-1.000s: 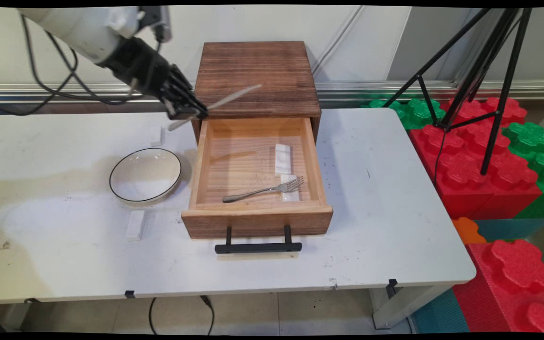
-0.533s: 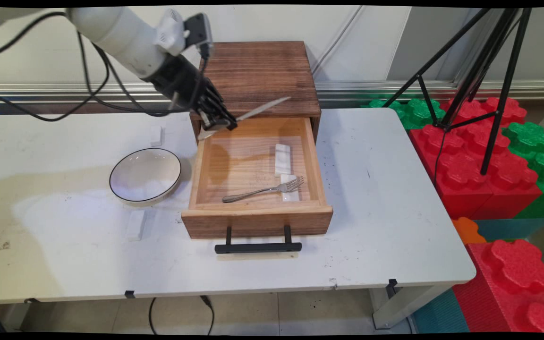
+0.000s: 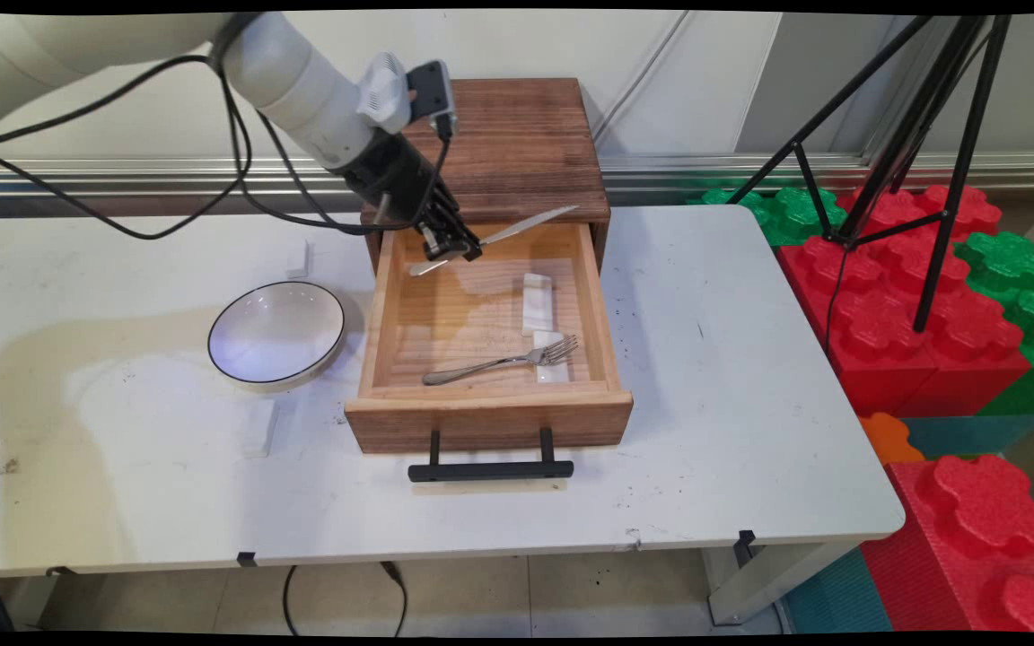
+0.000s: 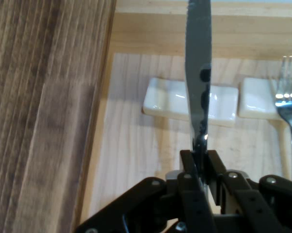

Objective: Place the picked object into the drawer

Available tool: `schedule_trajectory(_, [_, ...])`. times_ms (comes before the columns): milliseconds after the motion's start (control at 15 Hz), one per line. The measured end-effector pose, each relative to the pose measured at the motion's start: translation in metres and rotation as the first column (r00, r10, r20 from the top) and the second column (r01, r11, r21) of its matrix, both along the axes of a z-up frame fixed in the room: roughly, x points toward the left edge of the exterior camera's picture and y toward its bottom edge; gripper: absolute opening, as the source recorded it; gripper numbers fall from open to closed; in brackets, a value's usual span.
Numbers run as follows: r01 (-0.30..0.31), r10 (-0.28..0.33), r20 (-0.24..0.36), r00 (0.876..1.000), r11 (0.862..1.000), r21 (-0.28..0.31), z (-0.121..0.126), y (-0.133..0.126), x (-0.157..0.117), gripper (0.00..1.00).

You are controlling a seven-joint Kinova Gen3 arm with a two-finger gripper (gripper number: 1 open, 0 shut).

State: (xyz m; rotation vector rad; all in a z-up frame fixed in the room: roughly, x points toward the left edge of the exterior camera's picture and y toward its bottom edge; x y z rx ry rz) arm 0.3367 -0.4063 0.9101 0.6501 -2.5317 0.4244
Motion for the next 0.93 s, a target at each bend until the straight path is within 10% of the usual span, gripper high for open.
schedule_trajectory(933, [0.029,-0.03,0.025,0.999,0.998,0.056,-0.05,-0.033,-0.014,0.0])
